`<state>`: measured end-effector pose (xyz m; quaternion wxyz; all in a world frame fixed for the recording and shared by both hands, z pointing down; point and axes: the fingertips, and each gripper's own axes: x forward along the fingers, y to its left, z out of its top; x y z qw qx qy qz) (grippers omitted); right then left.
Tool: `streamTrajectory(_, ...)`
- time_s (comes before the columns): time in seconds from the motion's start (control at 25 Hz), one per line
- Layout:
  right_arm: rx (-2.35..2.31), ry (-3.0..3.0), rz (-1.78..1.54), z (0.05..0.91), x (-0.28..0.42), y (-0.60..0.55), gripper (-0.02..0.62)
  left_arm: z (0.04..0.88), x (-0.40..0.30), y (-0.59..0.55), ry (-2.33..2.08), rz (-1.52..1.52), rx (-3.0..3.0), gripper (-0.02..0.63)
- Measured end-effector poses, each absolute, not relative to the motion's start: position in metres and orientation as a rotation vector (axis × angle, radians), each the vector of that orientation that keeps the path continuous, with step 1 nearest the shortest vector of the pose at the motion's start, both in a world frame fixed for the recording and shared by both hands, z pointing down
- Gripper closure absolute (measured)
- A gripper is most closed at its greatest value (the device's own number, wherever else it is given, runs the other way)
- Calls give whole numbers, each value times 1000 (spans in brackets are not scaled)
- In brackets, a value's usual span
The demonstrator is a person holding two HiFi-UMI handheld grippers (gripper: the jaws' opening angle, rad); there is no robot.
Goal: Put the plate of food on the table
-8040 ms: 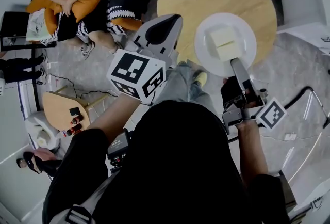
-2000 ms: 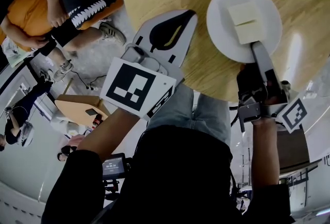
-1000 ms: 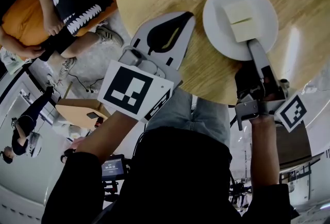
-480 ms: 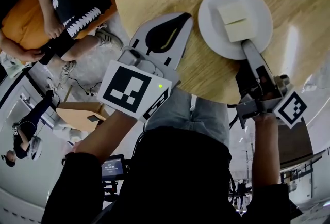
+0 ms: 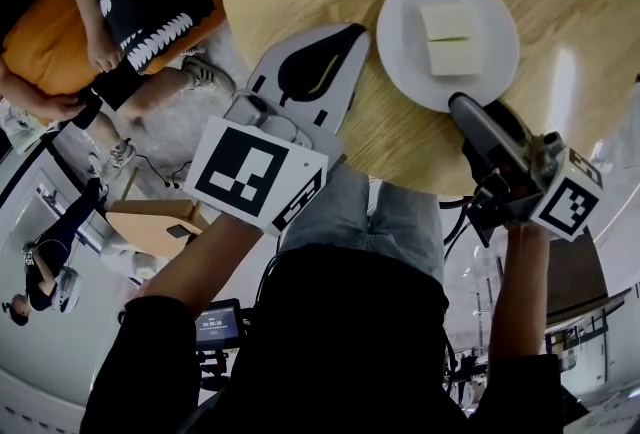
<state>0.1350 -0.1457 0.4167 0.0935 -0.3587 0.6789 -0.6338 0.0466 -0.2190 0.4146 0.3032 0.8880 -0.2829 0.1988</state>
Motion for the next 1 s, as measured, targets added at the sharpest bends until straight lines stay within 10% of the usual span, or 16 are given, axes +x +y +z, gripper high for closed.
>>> streamTrajectory(1.0,-1119,2828,-1919,439,118,-115,370,400,44,-206,-772,495,2375,600)
